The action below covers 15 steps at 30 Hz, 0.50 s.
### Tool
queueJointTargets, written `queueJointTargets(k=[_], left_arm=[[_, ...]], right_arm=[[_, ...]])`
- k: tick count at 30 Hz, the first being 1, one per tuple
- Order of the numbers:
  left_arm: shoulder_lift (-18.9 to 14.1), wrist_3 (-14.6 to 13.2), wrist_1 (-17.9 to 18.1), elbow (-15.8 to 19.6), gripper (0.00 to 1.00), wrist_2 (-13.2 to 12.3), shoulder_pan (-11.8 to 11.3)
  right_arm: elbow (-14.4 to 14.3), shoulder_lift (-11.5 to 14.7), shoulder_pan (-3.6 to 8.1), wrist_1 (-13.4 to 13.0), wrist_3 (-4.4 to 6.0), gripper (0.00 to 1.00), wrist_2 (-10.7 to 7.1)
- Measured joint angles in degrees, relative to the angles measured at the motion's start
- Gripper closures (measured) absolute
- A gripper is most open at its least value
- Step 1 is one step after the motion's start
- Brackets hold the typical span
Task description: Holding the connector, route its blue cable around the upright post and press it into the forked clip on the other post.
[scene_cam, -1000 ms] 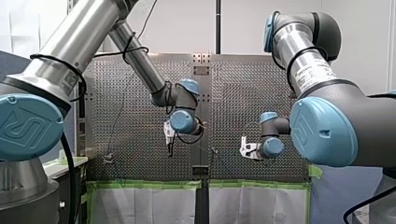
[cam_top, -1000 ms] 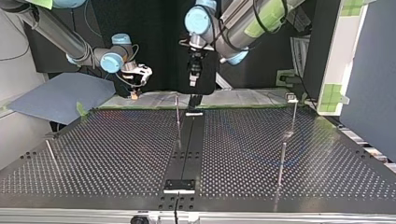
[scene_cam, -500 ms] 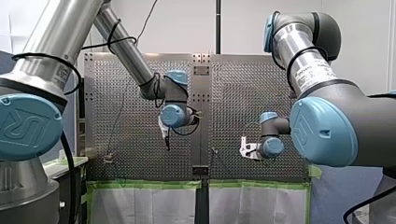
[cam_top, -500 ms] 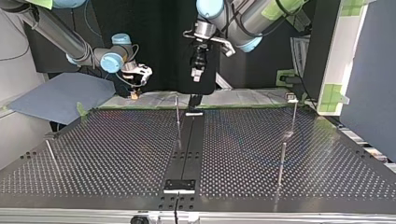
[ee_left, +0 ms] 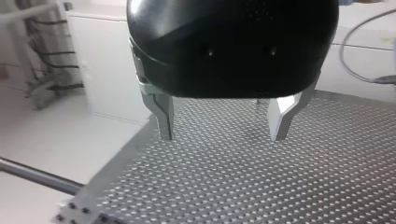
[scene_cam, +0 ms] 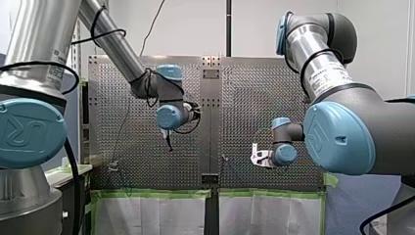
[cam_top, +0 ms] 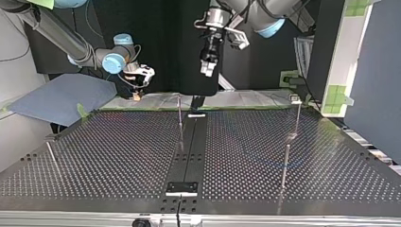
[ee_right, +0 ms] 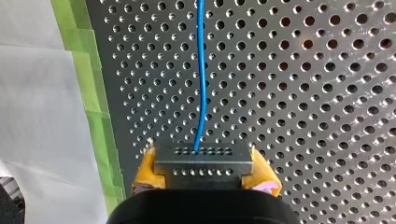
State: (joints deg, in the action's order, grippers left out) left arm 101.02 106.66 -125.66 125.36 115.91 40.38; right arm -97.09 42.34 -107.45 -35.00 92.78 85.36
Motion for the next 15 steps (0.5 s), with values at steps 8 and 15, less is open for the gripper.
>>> queueJointTargets(k=[8, 15], left_arm=[[-4.6, 0.2, 4.6, 4.6, 0.00, -0.1, -0.3], [-4.4, 0.1, 8.2, 8.3, 0.00, -1.0, -0.4]], right_arm=[[0.0, 0.0, -0.19, 0.0, -0.04, 1.00, 0.00], [0.0, 0.0, -0.28, 0.2, -0.05, 1.00, -0.07]])
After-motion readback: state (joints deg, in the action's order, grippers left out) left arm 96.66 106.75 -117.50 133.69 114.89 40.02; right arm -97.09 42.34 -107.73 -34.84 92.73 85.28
